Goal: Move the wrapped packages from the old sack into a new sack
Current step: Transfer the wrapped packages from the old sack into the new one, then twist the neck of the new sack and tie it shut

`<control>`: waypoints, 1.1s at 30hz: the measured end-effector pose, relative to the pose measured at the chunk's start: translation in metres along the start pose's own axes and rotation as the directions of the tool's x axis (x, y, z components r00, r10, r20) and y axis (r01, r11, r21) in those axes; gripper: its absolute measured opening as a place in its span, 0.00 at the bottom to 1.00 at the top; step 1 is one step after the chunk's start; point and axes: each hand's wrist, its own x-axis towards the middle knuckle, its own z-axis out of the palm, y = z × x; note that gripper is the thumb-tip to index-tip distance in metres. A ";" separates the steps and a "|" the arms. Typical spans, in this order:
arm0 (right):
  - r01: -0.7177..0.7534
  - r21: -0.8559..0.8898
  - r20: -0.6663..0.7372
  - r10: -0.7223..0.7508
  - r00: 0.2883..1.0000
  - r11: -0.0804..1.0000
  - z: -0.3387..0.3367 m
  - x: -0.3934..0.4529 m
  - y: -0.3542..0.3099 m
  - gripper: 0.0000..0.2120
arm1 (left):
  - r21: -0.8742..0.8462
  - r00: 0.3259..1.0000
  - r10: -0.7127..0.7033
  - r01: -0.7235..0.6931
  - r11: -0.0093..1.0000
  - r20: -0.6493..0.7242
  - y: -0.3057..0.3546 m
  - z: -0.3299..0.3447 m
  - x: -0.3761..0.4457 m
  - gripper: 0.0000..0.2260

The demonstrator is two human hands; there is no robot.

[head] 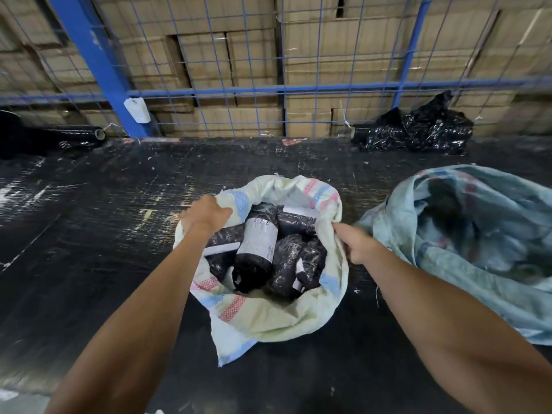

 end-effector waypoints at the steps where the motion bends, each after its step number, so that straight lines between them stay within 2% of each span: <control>1: 0.032 0.064 0.044 -0.034 0.998 0.997 0.002 -0.004 -0.011 0.27 | -0.003 0.999 0.018 -0.018 1.000 -0.037 0.004 -0.001 -0.003 0.14; 4: 0.170 0.288 0.146 -0.218 0.965 0.943 0.008 -0.042 -0.058 0.19 | -0.094 0.972 0.048 -0.071 0.993 -0.230 0.021 -0.016 -0.009 0.15; 5: 0.224 0.327 0.166 -0.289 0.943 0.918 0.009 -0.054 -0.075 0.20 | -0.132 0.951 0.056 -0.100 0.986 -0.303 0.030 -0.026 -0.012 0.14; 8: 0.325 0.432 0.142 -0.420 0.897 0.841 0.015 -0.067 -0.105 0.34 | -0.256 0.909 0.129 -0.244 0.935 -0.396 0.055 -0.047 -0.017 0.08; 9: 0.321 0.480 0.142 -0.433 0.890 0.816 0.017 -0.068 -0.112 0.35 | -0.337 0.914 0.159 -0.293 0.895 -0.373 0.062 -0.052 -0.017 0.06; 11: 0.238 0.560 0.209 -0.413 0.886 0.794 0.021 -0.070 -0.112 0.35 | -0.549 0.959 0.192 -0.278 0.789 -0.209 0.067 -0.056 -0.016 0.06; 14: 0.176 0.578 0.255 -0.380 0.889 0.797 0.025 -0.069 -0.102 0.22 | -0.789 0.963 0.265 -0.129 0.601 0.044 0.064 -0.044 -0.032 0.12; 15: 0.165 0.566 0.246 -0.357 0.901 0.808 0.027 -0.066 -0.097 0.20 | -0.842 0.955 0.273 -0.052 0.536 0.114 0.066 -0.037 -0.040 0.12; 16: 0.150 0.544 0.255 -0.333 0.908 0.826 0.029 -0.067 -0.093 0.20 | -0.863 0.938 0.286 0.027 0.504 0.197 0.069 -0.030 -0.049 0.11; 17: 0.133 0.522 0.273 -0.313 0.910 0.842 0.031 -0.065 -0.090 0.21 | -0.866 0.918 0.318 0.049 0.498 0.235 0.073 -0.022 -0.057 0.10; 18: 0.114 0.497 0.302 -0.294 0.907 0.860 0.033 -0.064 -0.089 0.22 | -0.848 0.904 0.374 -0.024 0.530 0.208 0.077 -0.012 -0.060 0.08; 19: 0.092 0.464 0.345 -0.275 0.898 0.881 0.034 -0.063 -0.088 0.23 | -0.800 0.887 0.442 -0.166 0.576 0.134 0.078 -0.001 -0.060 0.06; 21: 0.063 0.367 0.385 -0.213 0.898 0.928 0.033 -0.054 -0.089 0.25 | -0.708 0.804 0.592 -0.387 0.591 0.054 0.078 0.018 -0.058 0.05; 24: 0.065 0.188 0.343 -0.128 0.931 0.980 0.023 -0.044 -0.085 0.31 | -0.652 0.651 0.753 -0.531 0.542 0.097 0.073 0.024 -0.058 0.05; 25: 0.080 0.176 0.320 -0.134 0.938 0.981 0.022 -0.045 -0.084 0.30 | -0.675 0.621 0.770 -0.508 0.535 0.143 0.070 0.020 -0.057 0.05; 26: 0.097 0.182 0.302 -0.149 0.941 0.979 0.021 -0.048 -0.084 0.29 | -0.734 0.623 0.758 -0.422 0.532 0.191 0.068 0.014 -0.058 0.06; 27: 0.130 0.189 0.285 -0.181 0.941 0.973 0.023 -0.049 -0.084 0.28 | -0.805 0.680 0.704 -0.292 0.516 0.204 0.065 0.011 -0.057 0.06; 28: 0.183 0.190 0.260 -0.229 0.938 0.965 0.025 -0.053 -0.086 0.25 | -0.862 0.775 0.607 -0.176 0.476 0.178 0.062 0.010 -0.051 0.06; 29: 0.257 0.157 0.240 -0.290 0.927 0.954 0.027 -0.057 -0.086 0.23 | -0.870 0.888 0.439 -0.107 0.481 0.133 0.059 0.013 -0.042 0.07; 30: 0.332 0.087 0.232 -0.343 0.910 0.939 0.029 -0.061 -0.086 0.21 | -0.819 0.967 0.245 -0.089 0.566 0.065 0.058 0.016 -0.033 0.07; 31: 0.414 -0.016 0.258 -0.396 0.881 0.910 0.029 -0.067 -0.084 0.19 | -0.694 0.992 0.123 -0.068 0.717 0.030 0.058 0.017 -0.027 0.06; 32: 0.484 -0.123 0.316 -0.428 0.847 0.866 0.029 -0.075 -0.082 0.17 | -0.585 0.997 0.064 -0.024 0.811 0.049 0.061 0.016 -0.029 0.12; 33: 0.527 -0.192 0.381 -0.432 0.817 0.828 0.028 -0.079 -0.081 0.15 | -0.529 0.989 0.049 0.034 0.848 0.142 0.065 0.018 -0.030 0.20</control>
